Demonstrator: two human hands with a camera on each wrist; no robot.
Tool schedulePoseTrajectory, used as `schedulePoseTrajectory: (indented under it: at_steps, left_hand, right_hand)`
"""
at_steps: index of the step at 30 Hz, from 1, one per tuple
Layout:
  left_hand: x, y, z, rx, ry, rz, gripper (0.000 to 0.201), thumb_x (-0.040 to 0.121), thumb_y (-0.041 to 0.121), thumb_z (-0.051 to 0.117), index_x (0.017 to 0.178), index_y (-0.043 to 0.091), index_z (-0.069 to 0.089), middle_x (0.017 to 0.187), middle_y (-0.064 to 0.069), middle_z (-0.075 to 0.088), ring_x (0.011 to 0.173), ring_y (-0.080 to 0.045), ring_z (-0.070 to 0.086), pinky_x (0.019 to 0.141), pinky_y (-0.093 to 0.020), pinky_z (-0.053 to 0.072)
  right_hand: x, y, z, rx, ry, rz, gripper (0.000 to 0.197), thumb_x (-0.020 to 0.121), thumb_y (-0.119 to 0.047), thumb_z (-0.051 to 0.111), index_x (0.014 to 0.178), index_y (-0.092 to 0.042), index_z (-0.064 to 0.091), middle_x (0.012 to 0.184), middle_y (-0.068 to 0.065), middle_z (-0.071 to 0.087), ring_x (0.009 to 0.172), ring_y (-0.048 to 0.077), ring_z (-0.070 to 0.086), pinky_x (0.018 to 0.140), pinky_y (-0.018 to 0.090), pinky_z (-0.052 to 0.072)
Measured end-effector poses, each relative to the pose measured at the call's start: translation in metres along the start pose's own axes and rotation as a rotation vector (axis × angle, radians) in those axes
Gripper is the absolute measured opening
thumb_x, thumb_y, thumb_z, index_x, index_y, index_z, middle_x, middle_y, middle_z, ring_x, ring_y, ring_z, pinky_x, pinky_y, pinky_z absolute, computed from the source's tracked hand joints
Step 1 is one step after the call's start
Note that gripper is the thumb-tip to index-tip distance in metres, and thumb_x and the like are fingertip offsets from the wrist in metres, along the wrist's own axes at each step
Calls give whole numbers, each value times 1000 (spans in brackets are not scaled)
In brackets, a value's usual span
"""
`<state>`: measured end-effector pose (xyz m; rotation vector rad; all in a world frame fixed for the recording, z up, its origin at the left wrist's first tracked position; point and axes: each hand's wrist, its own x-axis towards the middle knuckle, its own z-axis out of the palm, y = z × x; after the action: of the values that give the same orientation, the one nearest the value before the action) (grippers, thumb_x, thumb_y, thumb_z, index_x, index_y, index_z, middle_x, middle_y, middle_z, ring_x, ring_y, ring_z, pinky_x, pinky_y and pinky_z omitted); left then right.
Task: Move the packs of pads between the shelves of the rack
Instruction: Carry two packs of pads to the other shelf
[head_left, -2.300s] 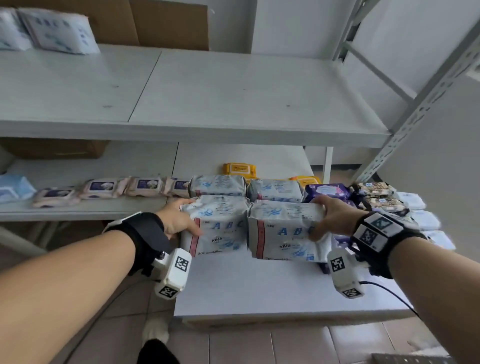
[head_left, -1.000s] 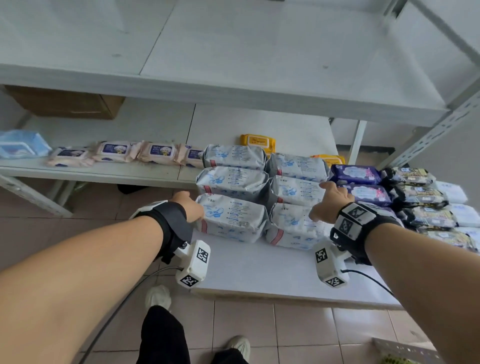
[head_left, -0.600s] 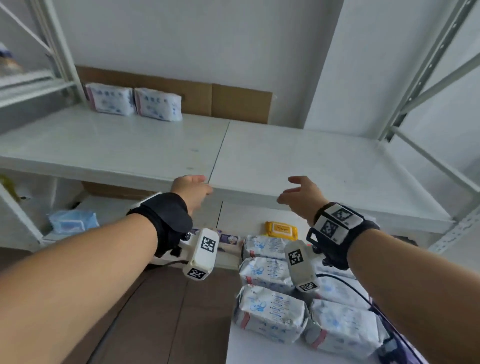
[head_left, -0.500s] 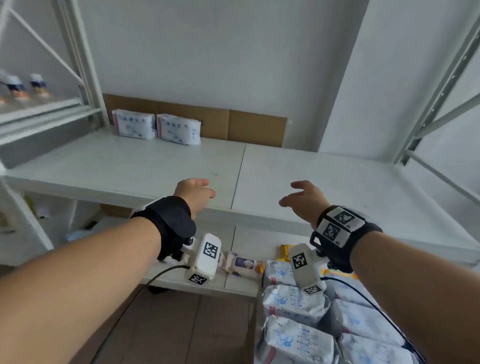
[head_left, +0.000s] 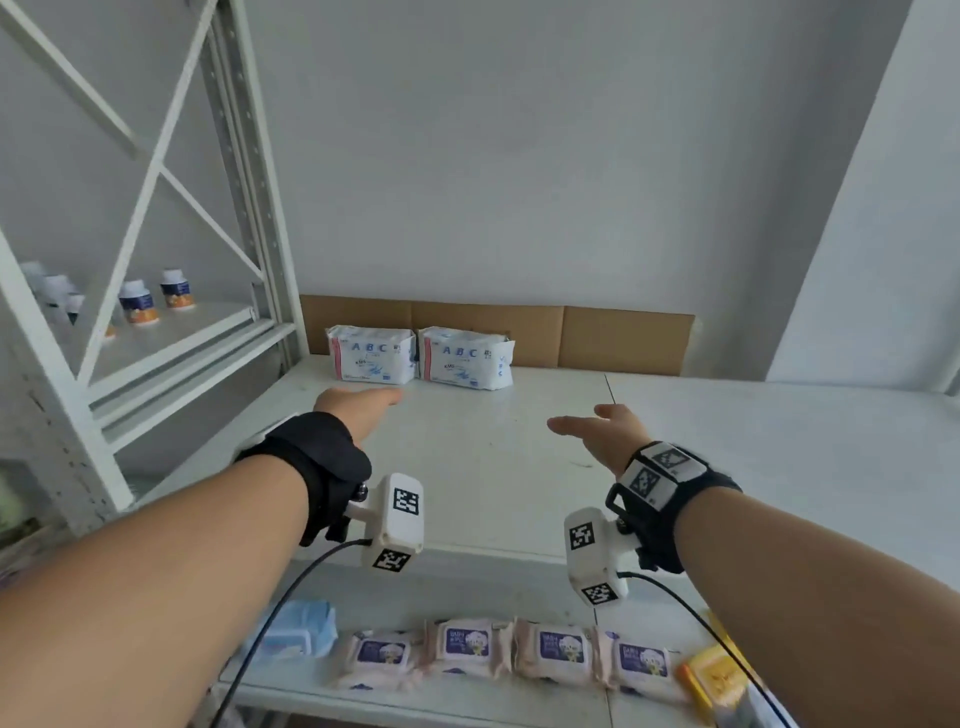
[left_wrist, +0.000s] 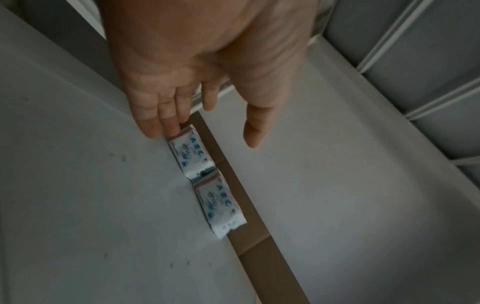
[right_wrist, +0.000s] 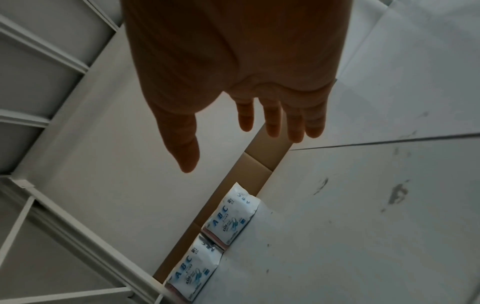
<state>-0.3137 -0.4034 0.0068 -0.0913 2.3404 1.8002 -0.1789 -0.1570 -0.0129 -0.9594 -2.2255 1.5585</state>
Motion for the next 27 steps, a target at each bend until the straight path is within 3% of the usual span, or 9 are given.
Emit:
schedulePoseTrajectory:
  at_steps: [2, 6, 10, 12, 15, 17, 22, 25, 27]
  left_hand:
    - [28, -4, -11, 10, 15, -22, 60, 76, 37, 73, 127, 12, 55, 126, -13, 58, 110, -28, 54, 98, -37, 44]
    - [83, -10, -14, -16, 10, -90, 61, 77, 40, 72, 128, 11, 55, 128, -11, 55, 103, -27, 52, 98, -36, 44]
    - [144, -9, -5, -44, -2, -120, 60, 78, 37, 73, 129, 11, 53, 130, -9, 55, 96, -24, 50, 92, -33, 43]
    - [179, -4, -3, -30, -2, -122, 67, 77, 40, 73, 133, 12, 49, 134, -8, 52, 103, -24, 51, 89, -32, 41]
    - [234, 4, 0, 8, 18, -143, 85, 74, 50, 72, 142, 12, 39, 144, -10, 43, 126, -27, 45, 96, -35, 38]
    - [267, 3, 4, 10, 36, -147, 92, 69, 51, 75, 142, 10, 38, 145, -11, 43, 128, -27, 44, 91, -33, 36]
    - [329, -7, 11, 55, 19, -118, 79, 61, 43, 84, 128, 11, 56, 125, -4, 59, 101, -19, 54, 84, -29, 39]
    - [363, -9, 14, 69, 27, -75, 68, 60, 31, 88, 117, 12, 56, 107, 1, 61, 81, -10, 57, 70, -19, 42]
    - [383, -9, 15, 51, 1, -57, 92, 56, 22, 91, 132, 9, 41, 121, 3, 56, 98, -11, 59, 83, -25, 49]
  right_hand:
    - [14, -6, 16, 0, -14, 13, 92, 69, -40, 80, 142, -11, 33, 113, 7, 54, 98, 17, 47, 83, 32, 37]
    - [55, -18, 45, -22, -67, 40, 89, 70, -37, 80, 143, -12, 33, 132, 8, 50, 105, 18, 48, 88, 34, 40]
    - [114, -28, 78, -52, -76, 73, 87, 72, -31, 80, 143, -11, 33, 140, 10, 45, 126, 27, 46, 99, 39, 40]
    - [149, -32, 93, -58, -68, 66, 88, 71, -28, 81, 143, -11, 32, 141, 11, 45, 127, 28, 46, 99, 39, 39]
    - [201, -41, 115, -94, -66, 65, 95, 68, -28, 83, 144, -11, 28, 142, 12, 44, 128, 28, 45, 99, 38, 38]
    - [230, -45, 128, -127, -54, 80, 104, 66, -28, 84, 147, -11, 22, 146, 12, 40, 131, 29, 42, 103, 40, 36]
    - [287, -45, 151, -133, 18, 96, 123, 57, -27, 89, 149, -12, 9, 149, 14, 33, 135, 31, 37, 108, 47, 34]
    - [315, -41, 164, -22, 37, 58, 136, 52, -19, 91, 150, -18, -3, 156, 8, 20, 141, 30, 27, 113, 50, 25]
    - [327, -37, 171, 44, 55, 42, 142, 47, -15, 92, 150, -20, -5, 155, 7, 23, 139, 31, 29, 113, 52, 26]
